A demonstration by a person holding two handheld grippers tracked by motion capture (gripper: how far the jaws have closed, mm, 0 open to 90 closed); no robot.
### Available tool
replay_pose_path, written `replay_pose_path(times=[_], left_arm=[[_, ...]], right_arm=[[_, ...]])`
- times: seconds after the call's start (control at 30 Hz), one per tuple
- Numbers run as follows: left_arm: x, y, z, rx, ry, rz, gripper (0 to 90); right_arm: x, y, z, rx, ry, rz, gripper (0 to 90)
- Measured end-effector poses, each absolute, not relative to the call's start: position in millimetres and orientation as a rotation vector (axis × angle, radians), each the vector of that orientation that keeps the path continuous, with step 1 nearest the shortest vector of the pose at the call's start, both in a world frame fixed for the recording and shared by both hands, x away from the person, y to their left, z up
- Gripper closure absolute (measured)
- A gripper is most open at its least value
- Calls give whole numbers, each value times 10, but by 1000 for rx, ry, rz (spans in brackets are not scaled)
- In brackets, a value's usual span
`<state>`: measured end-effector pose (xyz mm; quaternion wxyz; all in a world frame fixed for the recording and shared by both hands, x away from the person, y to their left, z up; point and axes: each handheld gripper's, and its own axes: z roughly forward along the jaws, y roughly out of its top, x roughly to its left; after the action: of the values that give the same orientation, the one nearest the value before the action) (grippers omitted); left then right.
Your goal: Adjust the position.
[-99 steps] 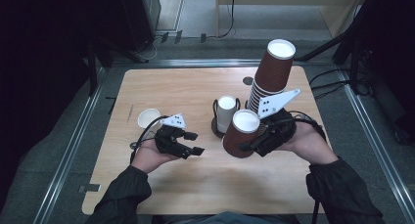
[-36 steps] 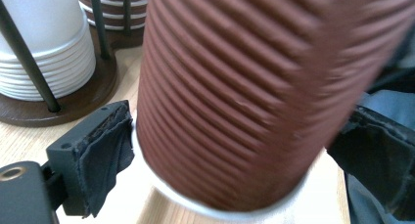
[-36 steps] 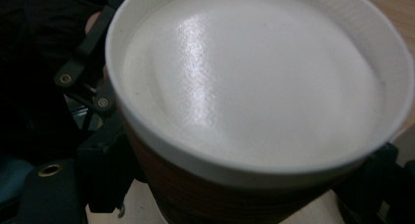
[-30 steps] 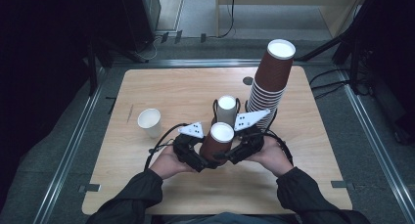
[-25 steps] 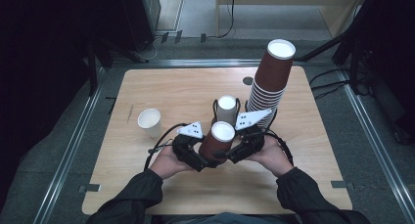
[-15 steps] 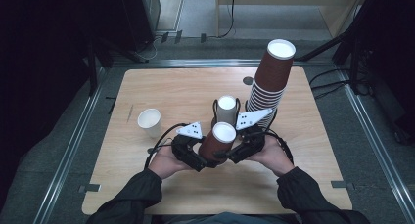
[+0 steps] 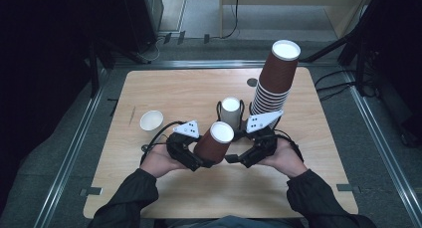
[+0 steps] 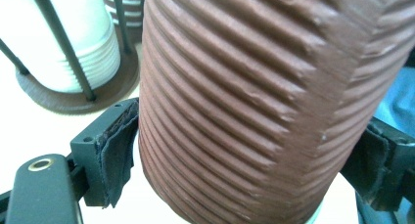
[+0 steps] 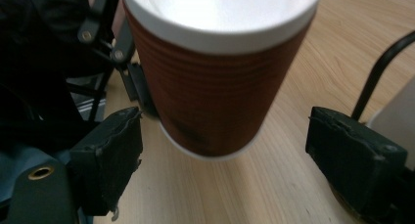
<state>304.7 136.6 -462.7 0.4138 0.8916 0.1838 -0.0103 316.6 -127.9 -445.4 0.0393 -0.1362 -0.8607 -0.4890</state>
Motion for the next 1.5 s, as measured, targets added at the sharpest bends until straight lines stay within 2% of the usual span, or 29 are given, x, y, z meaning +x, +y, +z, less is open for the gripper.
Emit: replay_pose_path(times=[0.53, 0.8, 1.27, 1.33, 1.37, 1.5], left_arm=[[3106, 1297, -4670, 2469, 485, -6, 118], [3111, 1152, -4752, 2527, 440, -59, 118], [3064, 921, -4904, 2613, 366, -138, 112], [3062, 906, -4916, 2620, 374, -154, 101], [3057, 899, -4923, 2635, 375, -152, 98], [3031, 911, -4917, 2635, 358, -124, 90]], right_arm=[[3058, -1435, -4597, -472, -2739, -1377, 146], [3069, -1446, -4647, -463, -2752, -1354, 146], [3106, -1187, -4642, -343, -2760, -1272, 142], [3087, -1145, -4659, -315, -2776, -1239, 148], [3081, -1130, -4671, -280, -2820, -1211, 200], [3090, -1137, -4665, -265, -2800, -1203, 221]])
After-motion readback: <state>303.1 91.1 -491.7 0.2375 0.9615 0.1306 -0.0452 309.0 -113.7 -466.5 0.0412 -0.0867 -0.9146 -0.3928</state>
